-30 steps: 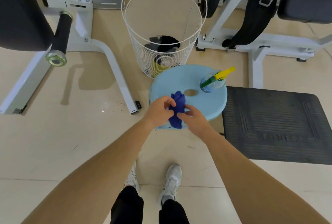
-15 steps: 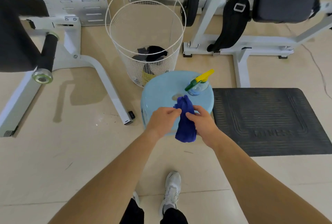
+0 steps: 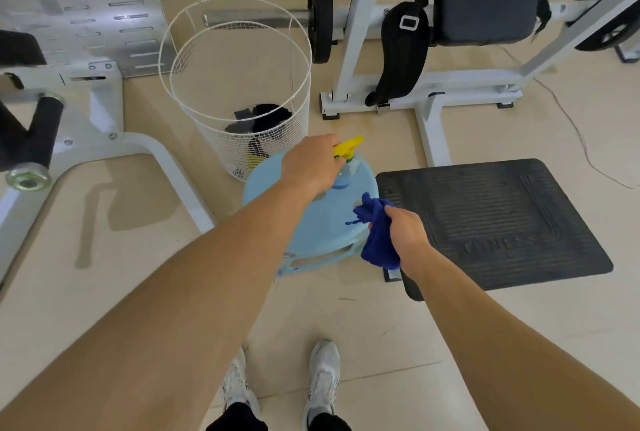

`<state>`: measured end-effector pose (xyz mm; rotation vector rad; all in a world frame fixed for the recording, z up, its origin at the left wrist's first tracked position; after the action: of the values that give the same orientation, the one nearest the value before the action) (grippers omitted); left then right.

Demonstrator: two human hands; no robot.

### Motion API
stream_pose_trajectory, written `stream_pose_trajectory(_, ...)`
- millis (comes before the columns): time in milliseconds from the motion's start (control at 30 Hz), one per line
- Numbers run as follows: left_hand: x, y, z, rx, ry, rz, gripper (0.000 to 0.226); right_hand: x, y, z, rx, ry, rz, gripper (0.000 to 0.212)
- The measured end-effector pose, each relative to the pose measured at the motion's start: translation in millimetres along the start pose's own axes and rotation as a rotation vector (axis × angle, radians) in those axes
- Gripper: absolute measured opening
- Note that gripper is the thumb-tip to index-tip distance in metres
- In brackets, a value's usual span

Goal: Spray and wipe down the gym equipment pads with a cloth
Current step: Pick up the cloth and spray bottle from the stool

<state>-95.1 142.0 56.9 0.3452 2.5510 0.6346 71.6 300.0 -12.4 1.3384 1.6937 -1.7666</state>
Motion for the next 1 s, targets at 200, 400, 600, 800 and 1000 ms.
stream_pose_trajectory(200,-31.0,18.3,-41.8,0.024,0.104,0.062,0.021,-20.1,-11.3,-11.1,-0.006,0.021,0.02,0.02)
stream_pose_trajectory(400,-99.9,55.2,-129.1,-0.12,-0.014,0.184,0.029,-89.7,-45.7,-7.6,0.089,-0.009,0.049,0.011)
stream_pose_trajectory(600,-188.3,114.5,-244.7,-0.2,-0.099,0.307,0.009,-187.7,-93.2,5.3,0.371,-0.151,-0.011,0.038)
stream_pose_trajectory(800,-259.5,181.2,-348.3,-0.203,-0.072,0.472,0.013,-278.2,-132.9,21.3,0.662,-0.418,0.01,0.048)
stream_pose_trajectory(1000,-312.5,227.5,-428.2,-0.125,-0.049,0.582,0.019,-374.4,-187.2,71.7,0.746,-0.815,-0.049,0.066)
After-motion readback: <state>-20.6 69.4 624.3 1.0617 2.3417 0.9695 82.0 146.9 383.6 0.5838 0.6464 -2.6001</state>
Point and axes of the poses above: each hand's wrist, its own x-axis towards the middle knuckle, its own z-axis out of the palm, y = z × x, the point moved 8 cm from there along x, towards the middle knuckle, and after that the axes turned 4 degrees about -y, right-handed, at the moved point
